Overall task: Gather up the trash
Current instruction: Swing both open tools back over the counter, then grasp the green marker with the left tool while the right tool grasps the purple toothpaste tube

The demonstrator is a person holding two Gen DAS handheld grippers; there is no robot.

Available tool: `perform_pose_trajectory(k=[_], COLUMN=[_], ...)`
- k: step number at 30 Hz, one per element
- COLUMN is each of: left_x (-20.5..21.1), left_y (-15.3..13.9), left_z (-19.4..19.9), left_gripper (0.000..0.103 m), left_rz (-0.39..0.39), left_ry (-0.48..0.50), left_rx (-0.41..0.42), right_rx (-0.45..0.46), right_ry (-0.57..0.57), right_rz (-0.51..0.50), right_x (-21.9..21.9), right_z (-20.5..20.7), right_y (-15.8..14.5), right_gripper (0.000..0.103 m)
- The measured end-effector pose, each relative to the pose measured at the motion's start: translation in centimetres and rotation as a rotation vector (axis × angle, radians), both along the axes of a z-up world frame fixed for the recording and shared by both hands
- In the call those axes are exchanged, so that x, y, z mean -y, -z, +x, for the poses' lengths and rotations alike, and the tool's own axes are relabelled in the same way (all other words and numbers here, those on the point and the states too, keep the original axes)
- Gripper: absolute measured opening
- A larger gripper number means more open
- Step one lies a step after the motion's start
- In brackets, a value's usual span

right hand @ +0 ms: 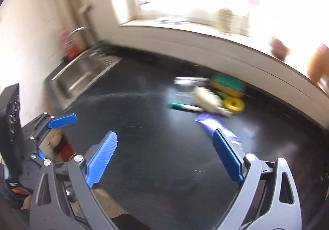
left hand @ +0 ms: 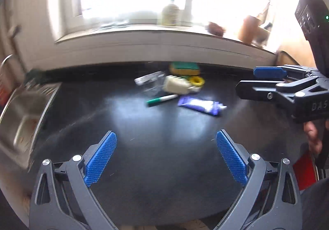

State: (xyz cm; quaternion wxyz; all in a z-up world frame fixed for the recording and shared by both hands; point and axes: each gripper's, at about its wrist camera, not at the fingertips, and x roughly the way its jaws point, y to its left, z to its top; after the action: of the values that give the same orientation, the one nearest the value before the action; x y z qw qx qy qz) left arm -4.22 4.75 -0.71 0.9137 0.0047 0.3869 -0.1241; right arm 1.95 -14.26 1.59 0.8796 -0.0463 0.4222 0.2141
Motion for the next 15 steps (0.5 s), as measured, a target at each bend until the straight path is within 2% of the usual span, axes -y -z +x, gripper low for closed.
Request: perform_pose_trajectory(k=[6, 9, 15], left_x=[6.0, 7.0, 6.2], left_y=[0.2, 1.0, 3.6], left_z=[2.2, 3.7, 7.4], left_gripper=[0.095, 0.095, 0.095], left_rz=[0.053, 0.081, 0.145], left_ry=[0.148, 0.176, 0.231], left_rx=[0.004, -0.005, -0.031], right_rx=[-0.010, -0.030, -0.058], right_ry=[0.097, 0.105, 0.071], right_rz=[0.012, 0.015, -0.005], right_x=[6.0, 7.0, 6.7], right_z=[0.4, 1.0, 3.5], right_y=[0.9, 1.8, 3.5], right_gripper=[0.091, 0.091, 0.090])
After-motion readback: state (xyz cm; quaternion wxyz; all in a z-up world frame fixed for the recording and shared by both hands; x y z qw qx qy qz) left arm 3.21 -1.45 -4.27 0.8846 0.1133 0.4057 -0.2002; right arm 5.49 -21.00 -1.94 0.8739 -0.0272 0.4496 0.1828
